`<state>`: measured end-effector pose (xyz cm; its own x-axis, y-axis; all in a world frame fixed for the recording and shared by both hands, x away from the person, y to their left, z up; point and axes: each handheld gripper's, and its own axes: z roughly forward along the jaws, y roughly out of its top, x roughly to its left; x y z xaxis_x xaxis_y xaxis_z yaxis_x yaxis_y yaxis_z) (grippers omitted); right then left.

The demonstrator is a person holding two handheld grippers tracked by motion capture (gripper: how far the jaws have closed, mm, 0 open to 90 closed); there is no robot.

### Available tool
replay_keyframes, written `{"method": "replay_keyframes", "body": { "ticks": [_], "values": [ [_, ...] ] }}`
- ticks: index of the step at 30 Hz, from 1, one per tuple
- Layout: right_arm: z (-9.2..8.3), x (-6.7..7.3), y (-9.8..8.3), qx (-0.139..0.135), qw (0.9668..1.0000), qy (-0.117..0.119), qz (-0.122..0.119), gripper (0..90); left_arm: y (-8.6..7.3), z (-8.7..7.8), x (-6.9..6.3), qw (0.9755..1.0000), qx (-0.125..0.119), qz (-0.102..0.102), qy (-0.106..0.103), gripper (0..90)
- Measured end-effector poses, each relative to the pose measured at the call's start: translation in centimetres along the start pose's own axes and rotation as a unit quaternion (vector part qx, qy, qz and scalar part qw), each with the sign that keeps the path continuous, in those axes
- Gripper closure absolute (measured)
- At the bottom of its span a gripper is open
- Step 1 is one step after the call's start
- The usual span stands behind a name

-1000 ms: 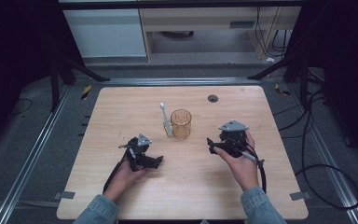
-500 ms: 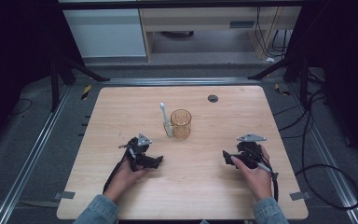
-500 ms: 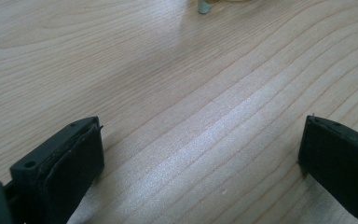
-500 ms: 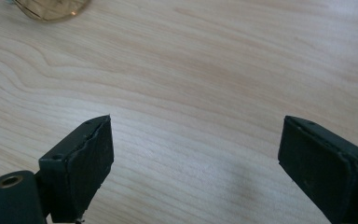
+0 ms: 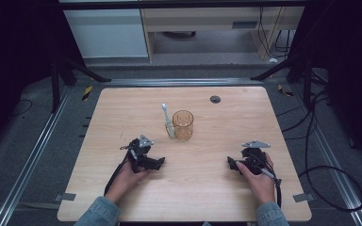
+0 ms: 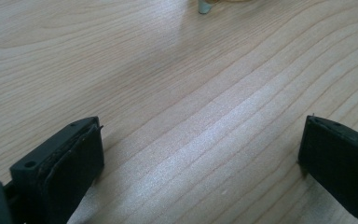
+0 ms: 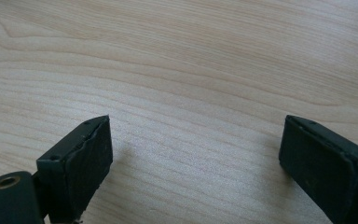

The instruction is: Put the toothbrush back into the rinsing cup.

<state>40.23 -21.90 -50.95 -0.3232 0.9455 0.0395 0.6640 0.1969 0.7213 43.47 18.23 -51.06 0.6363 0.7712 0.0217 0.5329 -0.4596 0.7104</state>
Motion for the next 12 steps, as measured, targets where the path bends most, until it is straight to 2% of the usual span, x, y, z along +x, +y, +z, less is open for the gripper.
{"method": "replay_keyframes", "body": {
  "ticks": [6, 9, 12],
  "values": [
    [0.2, 0.7, -0.5, -0.011, 0.9997, -0.013, -0.019, 6.3, 0.0, 0.0, 0.0, 1.0, 0.0, 0.0, 0.0, 0.0],
    [0.2, 0.8, -0.4, -0.009, 0.9997, -0.016, -0.014, 5.9, 0.0, 0.0, 0.0, 1.0, 0.0, 0.0, 0.0, 0.0],
    [0.4, 1.2, -0.3, -0.01, 0.9995, -0.029, -0.002, 4.4, 0.0, 0.0, 0.0, 1.0, 0.0, 0.0, 0.0, 0.0]
  ]
}}
